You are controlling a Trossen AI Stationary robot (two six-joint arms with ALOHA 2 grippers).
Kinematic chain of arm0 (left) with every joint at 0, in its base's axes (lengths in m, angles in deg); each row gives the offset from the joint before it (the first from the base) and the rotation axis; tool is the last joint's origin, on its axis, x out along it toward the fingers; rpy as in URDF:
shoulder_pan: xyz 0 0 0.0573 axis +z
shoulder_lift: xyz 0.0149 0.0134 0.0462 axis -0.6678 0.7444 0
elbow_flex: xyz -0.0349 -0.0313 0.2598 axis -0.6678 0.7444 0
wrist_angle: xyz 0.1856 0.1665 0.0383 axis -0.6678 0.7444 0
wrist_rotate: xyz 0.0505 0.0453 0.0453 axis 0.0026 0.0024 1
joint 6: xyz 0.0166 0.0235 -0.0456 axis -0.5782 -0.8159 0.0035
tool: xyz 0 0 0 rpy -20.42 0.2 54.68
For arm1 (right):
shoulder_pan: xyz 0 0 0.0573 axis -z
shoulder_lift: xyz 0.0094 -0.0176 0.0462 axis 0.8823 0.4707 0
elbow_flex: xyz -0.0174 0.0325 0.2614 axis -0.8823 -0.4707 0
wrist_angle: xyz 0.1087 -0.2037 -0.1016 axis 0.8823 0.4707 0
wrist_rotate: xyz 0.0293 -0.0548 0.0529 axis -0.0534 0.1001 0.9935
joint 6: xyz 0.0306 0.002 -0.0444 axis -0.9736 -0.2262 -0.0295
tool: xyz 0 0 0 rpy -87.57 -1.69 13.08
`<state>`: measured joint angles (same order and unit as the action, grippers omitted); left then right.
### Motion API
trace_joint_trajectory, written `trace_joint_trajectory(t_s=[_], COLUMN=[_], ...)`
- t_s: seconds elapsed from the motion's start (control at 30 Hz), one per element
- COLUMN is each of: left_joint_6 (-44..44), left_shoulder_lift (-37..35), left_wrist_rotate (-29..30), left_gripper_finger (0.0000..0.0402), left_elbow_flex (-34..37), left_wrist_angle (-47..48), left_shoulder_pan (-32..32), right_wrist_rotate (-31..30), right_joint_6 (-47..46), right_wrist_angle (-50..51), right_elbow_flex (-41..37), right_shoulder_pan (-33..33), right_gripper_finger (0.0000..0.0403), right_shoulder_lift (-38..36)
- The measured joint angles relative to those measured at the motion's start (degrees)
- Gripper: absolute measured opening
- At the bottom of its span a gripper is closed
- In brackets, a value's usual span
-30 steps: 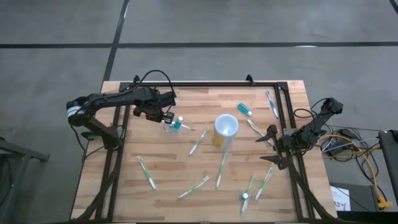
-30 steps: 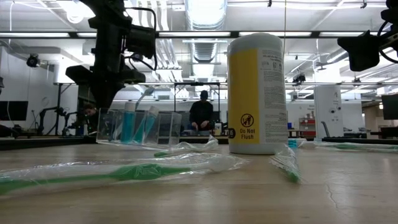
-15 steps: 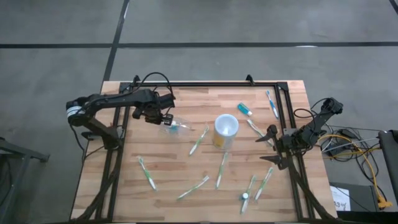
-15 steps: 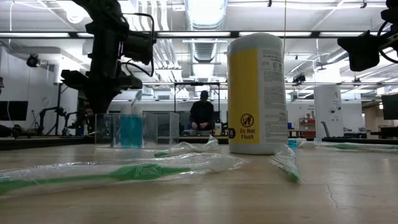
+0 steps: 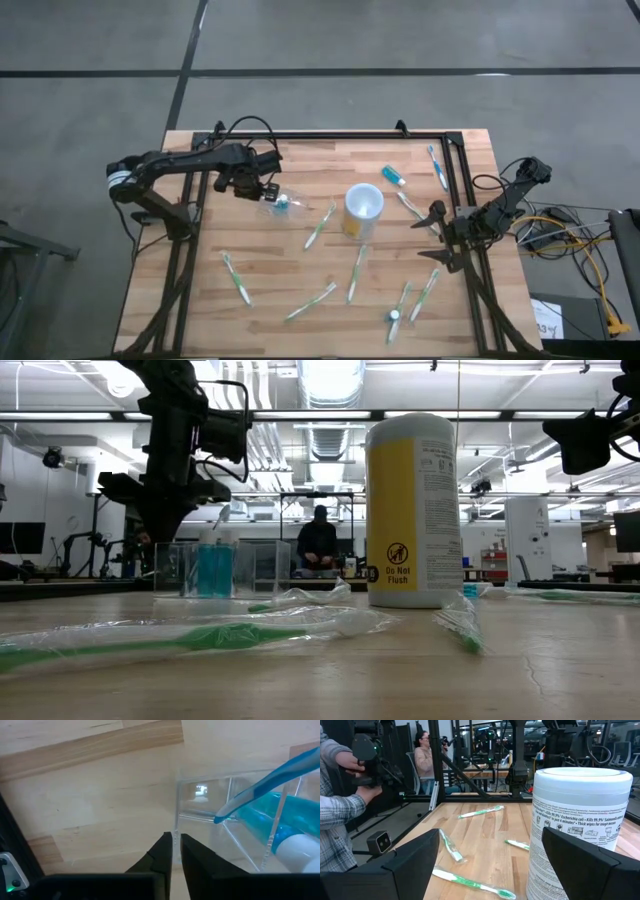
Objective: Pick & Place toothbrushing station
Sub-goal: Adjust the transparent organizer on the table, then put the green toothbrush into the right section of the transparent organizer
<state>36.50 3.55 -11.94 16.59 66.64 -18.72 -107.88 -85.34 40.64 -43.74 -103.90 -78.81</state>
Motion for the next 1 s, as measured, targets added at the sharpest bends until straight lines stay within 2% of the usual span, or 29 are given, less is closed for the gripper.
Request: trace_joint_trajectory(t_s=[0.27,0.57,0.73,0.87,1.0], left_joint_6=[-0.6,-0.87,6.74,18.22,22.26], left_shoulder_lift=[-0.07,-6.52,-12.7,-15.96,-17.83], left_wrist_rotate=[-0.33,3.18,3.14,-0.64,-2.4], left_gripper_finger=[0.0124,0.0133,0.0134,0.0133,0.0133], left_elbow_flex=[-0.21,-3.65,-3.66,-3.61,-3.6], left_wrist_angle=[-0.02,2.66,4.05,7.29,10.5], left_shoulder_pan=[0.0,0.48,0.1,-1.3,-4.04], right_wrist_rotate=[0.0,0.0,0.02,0.0,0.0], right_joint_6=[0.0,0.0,0.0,0.0,0.0], right_wrist_angle=[-0.01,-0.01,0.01,-0.01,-0.01], right_elbow_flex=[0.0,0.0,0.0,-0.01,-0.02], right_shoulder_pan=[-0.02,0.0,0.0,-0.02,-0.02], right_gripper_finger=[0.0349,0.0345,0.035,0.0348,0.0345], right_shoulder_lift=[0.0,0.0,0.0,0.0,0.0])
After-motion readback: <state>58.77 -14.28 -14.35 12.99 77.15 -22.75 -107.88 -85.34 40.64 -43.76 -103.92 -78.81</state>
